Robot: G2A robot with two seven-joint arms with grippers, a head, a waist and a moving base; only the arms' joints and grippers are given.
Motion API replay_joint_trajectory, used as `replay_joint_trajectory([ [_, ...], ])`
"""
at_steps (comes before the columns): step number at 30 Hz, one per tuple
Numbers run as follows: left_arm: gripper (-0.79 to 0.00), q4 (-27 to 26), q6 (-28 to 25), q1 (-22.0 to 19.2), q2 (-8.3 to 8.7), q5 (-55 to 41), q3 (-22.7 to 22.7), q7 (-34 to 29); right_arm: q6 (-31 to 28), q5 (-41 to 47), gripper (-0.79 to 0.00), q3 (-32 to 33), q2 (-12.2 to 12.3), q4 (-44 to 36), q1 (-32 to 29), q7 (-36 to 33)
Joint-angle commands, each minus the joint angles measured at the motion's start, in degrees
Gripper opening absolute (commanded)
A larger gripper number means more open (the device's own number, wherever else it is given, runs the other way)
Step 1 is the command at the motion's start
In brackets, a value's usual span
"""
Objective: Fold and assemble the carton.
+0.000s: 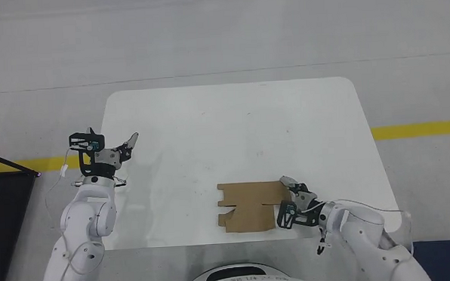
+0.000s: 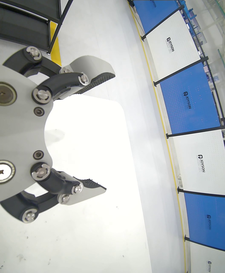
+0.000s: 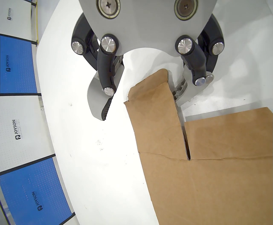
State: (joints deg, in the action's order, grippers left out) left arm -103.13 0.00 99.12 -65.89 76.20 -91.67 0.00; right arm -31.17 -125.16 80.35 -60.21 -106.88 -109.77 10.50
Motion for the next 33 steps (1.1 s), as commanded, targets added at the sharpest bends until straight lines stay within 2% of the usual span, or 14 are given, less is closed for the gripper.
replay_joint_trajectory([
  [1, 0.000, 0.00, 0.00, 0.00, 0.00, 0.00, 0.00, 0.00, 1.55, -2.24, -0.179, -1.39, -0.02, 0.17, 0.65, -0.11],
  [2, 0.000, 0.00, 0.00, 0.00, 0.00, 0.00, 0.00, 0.00, 2.16, -3.01, -0.219, -2.08, -0.04, 0.41, 1.04, 0.09],
  [3, 0.000, 0.00, 0.00, 0.00, 0.00, 0.00, 0.00, 0.00, 2.79, -3.80, -0.305, -2.72, -0.06, 0.61, 1.44, 0.24],
  [5, 0.000, 0.00, 0.00, 0.00, 0.00, 0.00, 0.00, 0.00, 4.25, -5.38, -0.536, -3.82, -0.09, 0.95, 2.27, 0.37],
  [6, 0.000, 0.00, 0.00, 0.00, 0.00, 0.00, 0.00, 0.00, 5.19, -5.95, -0.748, -4.30, -0.13, 1.15, 2.58, 0.38],
  [7, 0.000, 0.00, 0.00, 0.00, 0.00, 0.00, 0.00, 0.00, 6.08, -6.45, -0.785, -4.70, -0.16, 1.26, 2.90, 0.24],
  [15, 0.000, 0.00, 0.00, 0.00, 0.00, 0.00, 0.00, 0.00, 15.28, -7.83, -0.785, -5.13, -0.51, -0.20, 5.56, -0.83],
  [18, 0.000, 0.00, 0.00, 0.00, 0.00, 0.00, 0.00, 0.00, 23.52, -3.06, -0.785, -4.09, -1.22, -2.13, 7.34, -3.64],
  [22, 0.000, 0.00, 0.00, 0.00, 0.00, 0.00, 0.00, 0.00, 38.04, -10.39, -0.785, -4.62, -1.87, -5.04, 10.21, -5.74],
  [28, 0.000, 0.00, 0.00, 0.00, 0.00, 0.00, 0.00, 0.00, 56.36, -24.19, -0.785, -7.93, -3.46, -5.57, 15.93, -13.25],
  [31, 0.000, 0.00, 0.00, 0.00, 0.00, 0.00, 0.00, 0.00, 62.29, -29.33, -0.785, -10.21, -4.42, -3.55, 17.69, -17.92],
  [33, 0.000, 0.00, 0.00, 0.00, 0.00, 0.00, 0.00, 0.00, 62.29, -29.33, -0.785, -10.21, -4.42, -3.55, 17.69, -17.92],
])
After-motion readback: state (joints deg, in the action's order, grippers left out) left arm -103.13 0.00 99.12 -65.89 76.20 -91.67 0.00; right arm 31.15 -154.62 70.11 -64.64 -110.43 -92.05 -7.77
